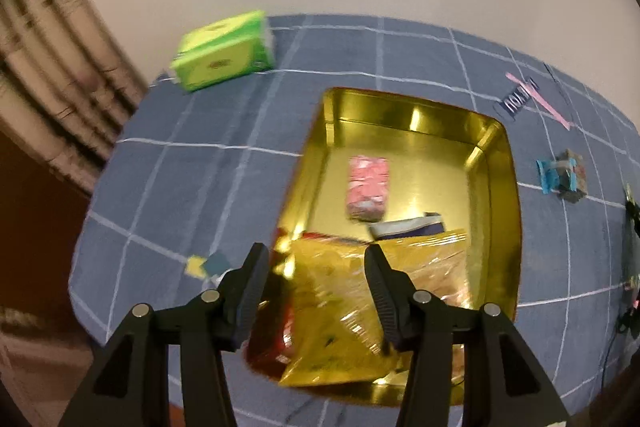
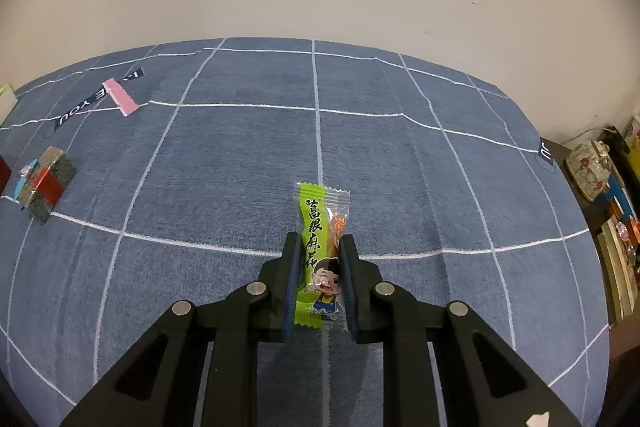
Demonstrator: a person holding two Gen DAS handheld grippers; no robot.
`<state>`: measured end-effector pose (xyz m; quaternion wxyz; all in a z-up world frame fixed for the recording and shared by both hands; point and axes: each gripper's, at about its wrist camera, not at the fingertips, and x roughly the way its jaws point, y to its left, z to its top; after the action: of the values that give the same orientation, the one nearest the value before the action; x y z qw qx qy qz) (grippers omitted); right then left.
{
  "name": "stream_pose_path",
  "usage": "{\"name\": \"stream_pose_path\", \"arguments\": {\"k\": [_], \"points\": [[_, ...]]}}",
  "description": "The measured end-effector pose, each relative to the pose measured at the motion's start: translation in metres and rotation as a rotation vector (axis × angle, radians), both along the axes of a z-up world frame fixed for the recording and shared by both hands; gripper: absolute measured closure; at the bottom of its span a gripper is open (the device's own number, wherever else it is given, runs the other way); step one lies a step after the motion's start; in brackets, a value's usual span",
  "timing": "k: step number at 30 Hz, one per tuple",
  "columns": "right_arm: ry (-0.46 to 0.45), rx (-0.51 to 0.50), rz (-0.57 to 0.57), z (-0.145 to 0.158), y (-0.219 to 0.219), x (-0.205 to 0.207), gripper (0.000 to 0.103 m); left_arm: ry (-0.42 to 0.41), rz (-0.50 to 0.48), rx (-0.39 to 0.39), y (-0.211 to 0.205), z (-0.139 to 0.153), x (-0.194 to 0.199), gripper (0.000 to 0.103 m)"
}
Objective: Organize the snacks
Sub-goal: 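Open the left tool to drop the pink candy into the tin, then carry the green stick snack into the tin and open the right tool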
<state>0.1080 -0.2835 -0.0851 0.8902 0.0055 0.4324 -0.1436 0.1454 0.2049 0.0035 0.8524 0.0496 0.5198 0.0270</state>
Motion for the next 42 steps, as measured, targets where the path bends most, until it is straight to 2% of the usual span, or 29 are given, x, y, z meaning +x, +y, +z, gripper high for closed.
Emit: {"name": "stream_pose_path", "arguments": {"k": [4, 11, 16, 22, 26, 32, 35, 42], "points": [[0.006, 0.012, -0.019, 0.003, 0.007, -0.001, 0.086, -0.048, 0.064, 0.036, 0.016, 0.005, -0.021, 0.052], [-0.032, 0.057, 0.006, 0.028, 0.037, -0.012, 0.087, -0.067, 0.140, 0.019, 0.042, -0.001, -0.050, 0.052], [-0.063, 0.147, 0.109, 0.059, 0.089, -0.015, 0.087, -0.078, 0.200, -0.021, 0.062, -0.002, -0.058, 0.052], [-0.069, 0.223, 0.295, 0.086, 0.187, -0.012, 0.086, -0.087, 0.275, -0.052, 0.085, -0.001, -0.062, 0.051], [-0.045, 0.275, 0.396, 0.090, 0.246, -0.008, 0.086, -0.103, 0.337, -0.027, 0.097, 0.001, -0.064, 0.051], [-0.012, 0.271, 0.495, 0.089, 0.310, 0.002, 0.086, -0.094, 0.387, -0.047, 0.110, -0.001, -0.062, 0.047], [0.002, 0.277, 0.512, 0.085, 0.326, 0.007, 0.086, -0.091, 0.397, -0.078, 0.112, -0.001, -0.064, 0.047], [0.046, 0.272, 0.505, 0.072, 0.353, 0.021, 0.086, -0.078, 0.416, -0.087, 0.116, -0.004, -0.064, 0.047]]}}
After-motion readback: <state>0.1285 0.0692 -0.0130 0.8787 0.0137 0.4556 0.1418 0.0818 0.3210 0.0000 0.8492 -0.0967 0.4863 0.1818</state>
